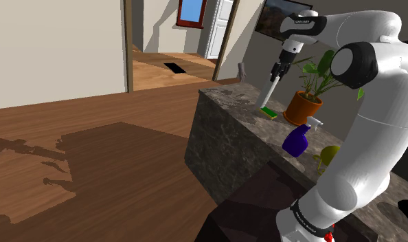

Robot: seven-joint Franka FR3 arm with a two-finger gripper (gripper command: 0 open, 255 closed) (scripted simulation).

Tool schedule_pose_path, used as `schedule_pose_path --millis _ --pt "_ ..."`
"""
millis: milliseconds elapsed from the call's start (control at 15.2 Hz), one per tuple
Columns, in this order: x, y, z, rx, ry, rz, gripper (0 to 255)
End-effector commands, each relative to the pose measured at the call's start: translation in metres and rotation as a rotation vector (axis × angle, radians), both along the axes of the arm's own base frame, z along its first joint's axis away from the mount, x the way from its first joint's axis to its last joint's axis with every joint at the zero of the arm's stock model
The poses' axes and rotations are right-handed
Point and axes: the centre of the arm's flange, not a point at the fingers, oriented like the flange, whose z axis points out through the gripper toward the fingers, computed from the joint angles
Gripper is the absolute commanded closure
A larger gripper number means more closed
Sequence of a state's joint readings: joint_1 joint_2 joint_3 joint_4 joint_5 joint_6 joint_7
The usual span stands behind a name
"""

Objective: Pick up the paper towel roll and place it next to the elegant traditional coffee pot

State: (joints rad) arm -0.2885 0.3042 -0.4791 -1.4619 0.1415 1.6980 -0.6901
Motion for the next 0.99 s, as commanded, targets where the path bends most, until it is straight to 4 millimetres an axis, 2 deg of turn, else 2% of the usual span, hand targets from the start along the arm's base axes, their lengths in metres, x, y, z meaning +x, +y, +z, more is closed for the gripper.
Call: schedule_pose_path --millis 0,924 --pt "0.001 -0.001 0.010 0.000 0.000 0.000 255" --pt "0.001 -0.001 0.084 0.000 0.000 0.000 255"
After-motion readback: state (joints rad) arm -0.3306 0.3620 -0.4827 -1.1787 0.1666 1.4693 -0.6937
